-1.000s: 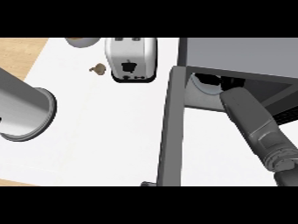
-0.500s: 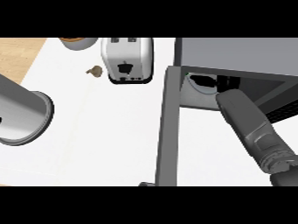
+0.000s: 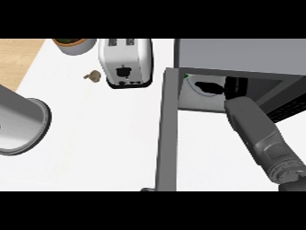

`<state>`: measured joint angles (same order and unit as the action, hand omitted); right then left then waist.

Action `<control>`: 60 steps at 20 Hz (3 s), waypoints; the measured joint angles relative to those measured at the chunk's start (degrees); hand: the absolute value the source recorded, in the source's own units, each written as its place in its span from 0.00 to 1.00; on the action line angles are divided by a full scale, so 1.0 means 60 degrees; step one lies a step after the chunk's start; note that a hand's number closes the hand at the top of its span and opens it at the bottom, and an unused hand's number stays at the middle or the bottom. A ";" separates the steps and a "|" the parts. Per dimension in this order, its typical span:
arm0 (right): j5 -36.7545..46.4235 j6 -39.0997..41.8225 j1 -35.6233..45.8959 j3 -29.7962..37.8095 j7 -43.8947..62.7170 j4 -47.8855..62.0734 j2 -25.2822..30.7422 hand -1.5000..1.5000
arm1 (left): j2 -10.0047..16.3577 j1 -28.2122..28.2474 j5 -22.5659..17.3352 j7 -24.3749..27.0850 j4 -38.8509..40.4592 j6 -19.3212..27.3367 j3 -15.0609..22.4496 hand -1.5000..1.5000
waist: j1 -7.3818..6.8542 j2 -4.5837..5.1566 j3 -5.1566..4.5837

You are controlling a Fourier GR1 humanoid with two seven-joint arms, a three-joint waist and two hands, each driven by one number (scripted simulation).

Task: Pick up the milk, place it into the microwave and close the microwave

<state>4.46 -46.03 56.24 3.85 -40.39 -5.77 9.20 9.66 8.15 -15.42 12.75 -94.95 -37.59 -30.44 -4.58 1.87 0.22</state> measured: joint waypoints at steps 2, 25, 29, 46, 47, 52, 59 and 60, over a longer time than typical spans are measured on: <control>-0.0142 0.0384 -0.0205 0.0144 -0.0304 -0.0174 -0.0024 0.00 | -0.0127 0.0255 -0.0019 -0.0002 -0.0242 -0.0007 0.0011 0.00 | 0.0073 -0.0047 -0.0002; -0.1644 0.4967 -0.3473 0.0225 -0.2344 -0.2494 -0.1487 0.00 | -0.0743 0.1595 -0.0369 -0.0504 -0.1575 -0.1356 0.1398 0.00 | 0.0807 -0.0375 -0.0036; -0.2252 0.5373 -0.4680 -0.0692 -0.2402 -0.3610 -0.1517 0.00 | -0.0727 0.1484 -0.0302 -0.0597 -0.1615 -0.1611 0.1739 0.00 | 0.0859 -0.0401 -0.0040; -0.3152 0.6521 -1.0980 -0.2141 -0.0886 -1.1770 -0.0465 0.00 | -0.1567 -0.0215 0.2942 -0.0911 -0.1561 -0.0188 0.4746 1.00 | 0.0991 -0.0352 -0.0048; -0.3261 0.6567 -1.1233 -0.2092 -0.0781 -1.2180 -0.0363 0.00 | -0.1576 -0.0415 0.3219 -0.0834 -0.1360 0.0071 0.4990 1.00 | 0.0990 -0.0346 -0.0047; -0.3601 0.6659 -1.2082 -0.1772 -0.0364 -1.3448 -0.0020 0.00 | -0.1599 -0.1373 0.4103 -0.0431 -0.0297 0.1155 0.6230 1.00 | 0.0925 -0.0325 -0.0044; -0.3543 0.6779 -1.2926 -0.1430 -0.0049 -1.4802 0.0662 0.00 | -0.1569 -0.3110 0.4787 -0.0124 0.1447 0.2935 0.8167 1.00 | 0.0977 -0.0314 -0.0045; -0.3611 0.6894 -1.3040 -0.1347 -0.0052 -1.4992 0.0775 0.00 | -0.1565 -0.3375 0.4790 -0.0090 0.1701 0.3179 0.8451 1.00 | 0.0994 -0.0317 -0.0043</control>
<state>-17.20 -4.67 -22.00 -4.23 -40.71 -95.73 13.86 0.27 -12.10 13.32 12.21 -84.74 -18.52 20.27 1.38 -0.03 -0.04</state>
